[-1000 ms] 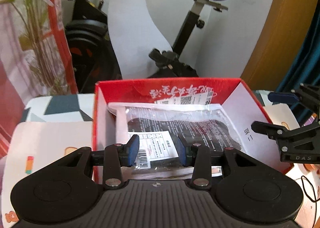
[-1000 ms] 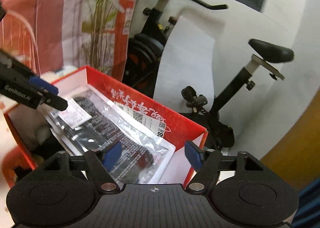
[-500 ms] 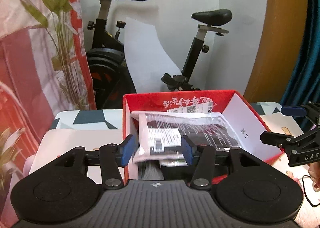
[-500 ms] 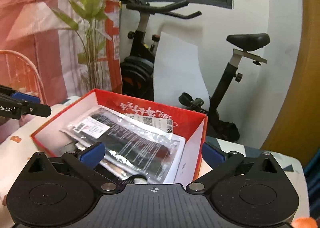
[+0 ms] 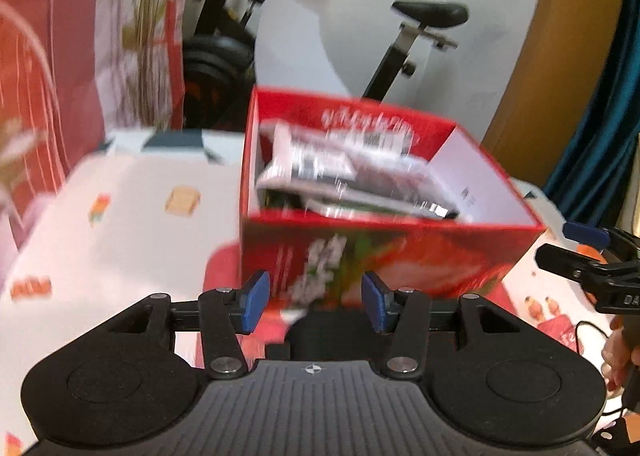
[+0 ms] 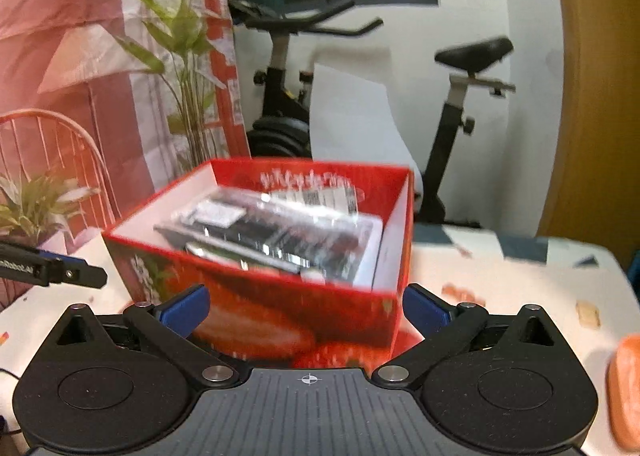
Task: Organize soft objects
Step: 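Move both grippers to the black eye mask beside the box, then close the left gripper on the black eye mask while the right gripper grasps it too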
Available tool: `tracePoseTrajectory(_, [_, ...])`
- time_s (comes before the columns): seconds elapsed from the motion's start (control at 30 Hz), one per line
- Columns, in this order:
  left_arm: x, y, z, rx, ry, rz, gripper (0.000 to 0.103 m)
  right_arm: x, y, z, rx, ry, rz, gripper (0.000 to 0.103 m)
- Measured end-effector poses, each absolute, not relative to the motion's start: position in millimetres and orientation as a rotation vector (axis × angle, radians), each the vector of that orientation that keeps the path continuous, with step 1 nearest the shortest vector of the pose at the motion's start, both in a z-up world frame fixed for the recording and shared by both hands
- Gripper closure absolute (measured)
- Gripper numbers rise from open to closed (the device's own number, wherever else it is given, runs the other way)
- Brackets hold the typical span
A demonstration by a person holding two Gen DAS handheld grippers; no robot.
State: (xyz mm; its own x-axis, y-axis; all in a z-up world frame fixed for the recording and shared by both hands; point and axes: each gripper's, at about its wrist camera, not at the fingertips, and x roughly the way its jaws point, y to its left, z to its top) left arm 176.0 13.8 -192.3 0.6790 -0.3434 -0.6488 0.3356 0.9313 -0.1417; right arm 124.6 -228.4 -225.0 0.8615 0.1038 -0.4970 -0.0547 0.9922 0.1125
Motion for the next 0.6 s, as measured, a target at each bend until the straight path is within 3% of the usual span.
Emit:
tracePoseTrajectory(0.47, [200.0, 11.7, -276.7, 0.006, 0.902, -0.305, 0.048, 143.9, -221.2, -309.8, 0.175, 0.747, 0.039, 0.012])
tracePoseTrajectory(0.6, [204.3, 10.6, -285.1, -0.004, 0.927, -0.330, 0.042, 146.2, -217.1, -317.1, 0.183, 0.774, 0.044, 0.018])
